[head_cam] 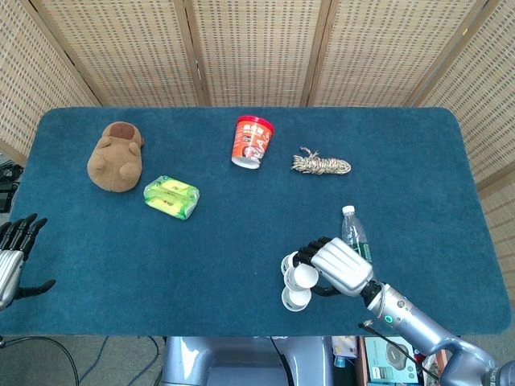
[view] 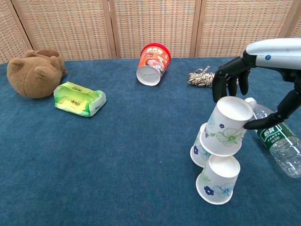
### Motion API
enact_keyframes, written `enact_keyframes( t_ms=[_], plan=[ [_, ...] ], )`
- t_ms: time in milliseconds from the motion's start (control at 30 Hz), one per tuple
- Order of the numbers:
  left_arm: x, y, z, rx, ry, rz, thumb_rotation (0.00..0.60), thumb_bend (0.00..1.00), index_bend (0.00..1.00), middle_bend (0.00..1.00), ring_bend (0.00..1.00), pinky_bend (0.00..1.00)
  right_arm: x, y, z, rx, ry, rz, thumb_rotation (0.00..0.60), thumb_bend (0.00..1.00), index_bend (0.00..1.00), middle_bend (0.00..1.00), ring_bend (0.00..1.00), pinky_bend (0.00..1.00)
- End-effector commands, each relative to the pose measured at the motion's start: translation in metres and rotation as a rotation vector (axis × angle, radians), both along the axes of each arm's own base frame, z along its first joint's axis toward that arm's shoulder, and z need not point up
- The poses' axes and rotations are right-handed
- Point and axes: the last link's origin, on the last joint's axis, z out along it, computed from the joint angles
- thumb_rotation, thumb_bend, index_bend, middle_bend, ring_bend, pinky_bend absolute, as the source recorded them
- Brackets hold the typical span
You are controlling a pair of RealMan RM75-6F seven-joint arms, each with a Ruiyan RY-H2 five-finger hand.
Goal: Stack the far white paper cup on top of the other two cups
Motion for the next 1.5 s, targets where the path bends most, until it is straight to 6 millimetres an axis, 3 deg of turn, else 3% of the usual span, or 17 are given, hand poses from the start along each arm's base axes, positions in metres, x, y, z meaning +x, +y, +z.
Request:
enact_keyframes(
  t_ms=[33, 600, 867, 1067, 1500],
  plan=[
    [0.0000, 0.0003, -0.0005, -0.003, 0.001, 0.000, 0.600, 0.06, 0.00, 0.00, 0.00, 0.00, 0.0005, -0.0005, 0.0000, -0.003, -0.003, 0.001, 0.600, 0.41, 0.44, 0.52, 0.44, 0.48],
    [0.0001, 0.0001, -0.0015, -0.007, 0.002, 0.002, 0.600, 0.06, 0.00, 0.00, 0.00, 0.00, 0.0010, -0.0010, -0.0083, 0.001, 0.020, -0.001, 0.600, 0.41, 0.44, 0.51, 0.44, 0.48],
    [0.0006, -0.0004, -0.0012, -0.007, 0.001, 0.000, 0.600, 0.06, 0.00, 0.00, 0.00, 0.00, 0.0012, 0.0008, -0.0079, 0.039, 0.036, -0.003, 0.600, 0.41, 0.43, 0.37, 0.39, 0.48],
    [0.0008, -0.0007, -0.0011, -0.008, -0.003, -0.001, 0.600, 0.06, 0.00, 0.00, 0.00, 0.00, -0.0007, 0.0016, -0.0071, 0.051, 0.055, 0.000, 0.600, 0.41, 0.32, 0.25, 0.31, 0.41],
    [0.0011, -0.0013, -0.0010, -0.010, -0.005, -0.005, 0.600, 0.06, 0.00, 0.00, 0.00, 0.00, 0.0002, 0.0041, -0.0031, 0.022, 0.051, 0.018, 0.600, 0.41, 0.28, 0.21, 0.25, 0.33]
  ],
)
